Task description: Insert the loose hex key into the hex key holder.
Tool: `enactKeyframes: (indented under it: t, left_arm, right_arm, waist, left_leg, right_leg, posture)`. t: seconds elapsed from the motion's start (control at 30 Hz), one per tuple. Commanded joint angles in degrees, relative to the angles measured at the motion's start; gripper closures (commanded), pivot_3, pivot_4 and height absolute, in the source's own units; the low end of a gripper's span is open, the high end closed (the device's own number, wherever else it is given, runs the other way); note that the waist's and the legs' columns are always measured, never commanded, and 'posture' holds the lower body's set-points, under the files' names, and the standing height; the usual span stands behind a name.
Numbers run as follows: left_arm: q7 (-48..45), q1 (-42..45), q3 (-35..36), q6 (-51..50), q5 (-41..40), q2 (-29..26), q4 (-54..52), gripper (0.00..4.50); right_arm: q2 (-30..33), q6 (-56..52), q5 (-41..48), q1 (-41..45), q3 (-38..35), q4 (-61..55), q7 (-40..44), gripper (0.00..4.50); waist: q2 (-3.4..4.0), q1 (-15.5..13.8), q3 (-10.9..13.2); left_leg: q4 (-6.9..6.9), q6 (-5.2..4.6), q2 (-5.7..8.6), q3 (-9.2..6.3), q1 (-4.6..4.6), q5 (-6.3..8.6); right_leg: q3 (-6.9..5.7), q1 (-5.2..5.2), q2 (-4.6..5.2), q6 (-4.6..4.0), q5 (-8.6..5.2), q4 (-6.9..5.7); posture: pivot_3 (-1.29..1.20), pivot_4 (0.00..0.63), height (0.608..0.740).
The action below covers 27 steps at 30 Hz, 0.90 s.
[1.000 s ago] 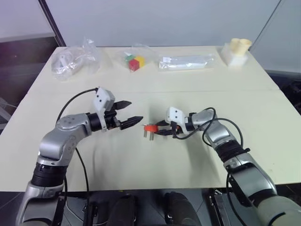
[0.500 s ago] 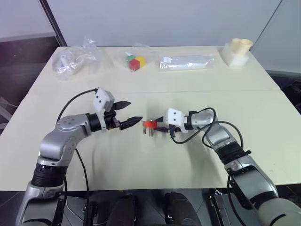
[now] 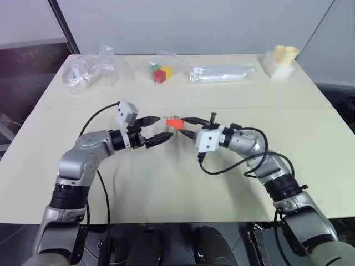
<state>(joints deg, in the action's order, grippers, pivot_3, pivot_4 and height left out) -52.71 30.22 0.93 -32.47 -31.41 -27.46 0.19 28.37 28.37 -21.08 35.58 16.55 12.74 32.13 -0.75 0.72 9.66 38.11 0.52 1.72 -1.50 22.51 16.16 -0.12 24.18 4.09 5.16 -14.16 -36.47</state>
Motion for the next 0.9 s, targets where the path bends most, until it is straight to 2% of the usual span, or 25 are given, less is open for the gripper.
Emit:
enactKeyframes:
  t: [0.03, 0.27, 0.53, 0.77, 0.9]
  left_arm:
    - [-3.5, 3.4, 1.4, -0.7, -2.4, 0.1, 3.5, 0.00]
    - [-9.2, 8.6, 1.4, -3.1, -4.3, -0.2, 8.0, 0.00]
    - [-11.6, 10.7, 0.0, -5.9, -6.2, 0.9, 5.5, 0.00]
    - [-13.1, 10.1, -0.1, -7.9, -6.7, -0.3, 3.2, 0.00]
    - [-14.1, 9.4, -0.6, -6.3, -4.9, -1.6, 2.3, 0.00]
  right_arm:
    - [2.0, 7.2, -5.4, 0.5, -1.6, -2.3, -7.5, 3.48]
    - [5.5, 17.2, -16.7, 0.7, -1.2, -2.0, -20.5, 3.48]
    - [7.0, 22.3, -27.2, 0.2, -1.9, -3.5, -35.0, 3.48]
    - [8.5, 23.8, -28.5, 0.2, -1.2, -2.5, -38.5, 3.48]
    - [9.0, 25.0, -26.1, 0.6, -0.2, -0.3, -37.3, 3.48]
  waist:
    - [0.00, 0.0, 0.0]
    - [-0.01, 0.1, 0.0]
    - [-0.01, 0.1, 0.0]
    - [-0.02, 0.2, 0.0]
    - [-0.02, 0.2, 0.0]
  left_leg:
    - [0.00, 0.00, 0.00, 0.00, 0.00, 0.00]
    - [0.00, 0.01, 0.00, 0.03, 0.00, -0.02]
    - [0.01, 0.32, -0.02, 0.05, 0.00, -0.19]
    - [0.01, 0.32, -0.05, 0.05, 0.00, -0.20]
    - [0.01, 0.32, -0.06, 0.05, 0.00, -0.20]
  right_leg:
    - [-0.01, 0.00, -0.03, 0.00, 0.00, 0.00]
    - [0.02, 0.01, -0.18, 0.00, 0.00, 0.00]
    - [0.10, 0.00, -0.24, -0.01, -0.01, -0.01]
    - [0.15, 0.00, -0.29, -0.01, -0.01, -0.03]
    - [0.15, 0.00, -0.30, -0.02, -0.01, -0.03]
  posture:
    - [0.00, 0.150, 0.740]
    - [0.00, 0.150, 0.740]
    - [0.00, 0.150, 0.740]
    - [0.00, 0.150, 0.740]
    - [0.00, 0.150, 0.740]
